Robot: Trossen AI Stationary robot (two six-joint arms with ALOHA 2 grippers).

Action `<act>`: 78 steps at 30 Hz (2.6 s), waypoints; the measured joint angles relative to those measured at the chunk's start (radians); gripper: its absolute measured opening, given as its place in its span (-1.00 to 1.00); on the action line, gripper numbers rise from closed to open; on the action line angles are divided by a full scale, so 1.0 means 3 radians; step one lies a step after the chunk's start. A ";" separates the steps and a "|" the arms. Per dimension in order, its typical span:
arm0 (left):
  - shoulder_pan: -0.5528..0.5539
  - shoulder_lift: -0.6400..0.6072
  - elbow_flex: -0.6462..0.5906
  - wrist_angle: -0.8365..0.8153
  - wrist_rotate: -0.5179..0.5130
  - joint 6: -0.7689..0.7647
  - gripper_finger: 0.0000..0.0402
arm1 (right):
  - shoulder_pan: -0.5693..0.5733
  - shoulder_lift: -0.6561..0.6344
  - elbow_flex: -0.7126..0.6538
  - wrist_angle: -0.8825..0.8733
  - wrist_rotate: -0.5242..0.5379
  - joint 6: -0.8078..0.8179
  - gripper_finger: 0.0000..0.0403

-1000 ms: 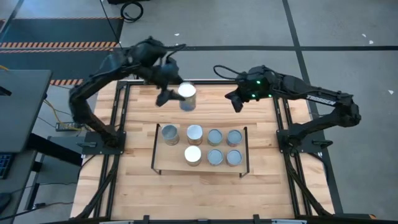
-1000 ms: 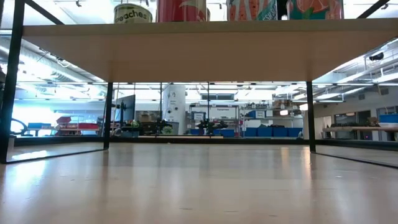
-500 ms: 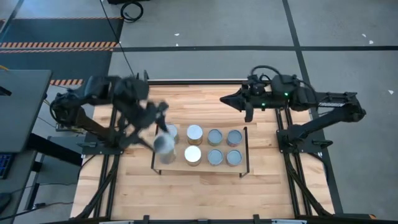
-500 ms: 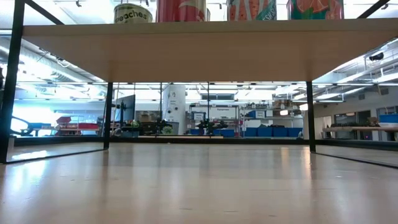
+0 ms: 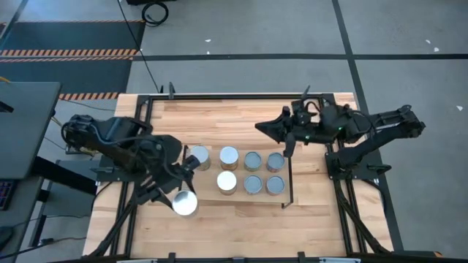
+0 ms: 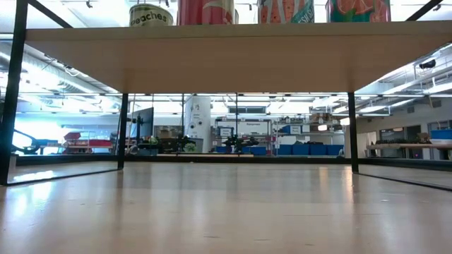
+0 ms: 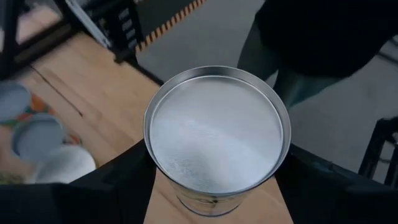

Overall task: Pick and place cans onto a shelf
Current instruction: Put the large canned peaches on the shelf

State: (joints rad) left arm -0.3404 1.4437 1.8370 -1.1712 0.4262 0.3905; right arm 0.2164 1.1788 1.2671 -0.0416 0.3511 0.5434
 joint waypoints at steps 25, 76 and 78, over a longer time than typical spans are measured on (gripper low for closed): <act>0.0147 0.0098 -0.0914 0.0249 -0.0259 0.1560 0.43 | 0.0023 0.0189 -0.0004 0.0011 -0.0103 -0.0326 -0.97; 0.0576 0.0229 -0.0912 -0.0073 -0.0151 0.1884 0.55 | -0.0161 0.0187 -0.0004 0.0104 0.0128 -0.0701 -0.73; 0.0576 0.0229 -0.0912 -0.0096 -0.0153 0.1881 0.58 | -0.0161 0.0187 -0.0004 0.0105 0.0130 -0.0702 -0.72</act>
State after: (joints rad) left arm -0.1677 1.5124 1.5635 -1.2000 0.3802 0.9548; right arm 0.1680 1.2350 1.2659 -0.0102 0.3901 0.3328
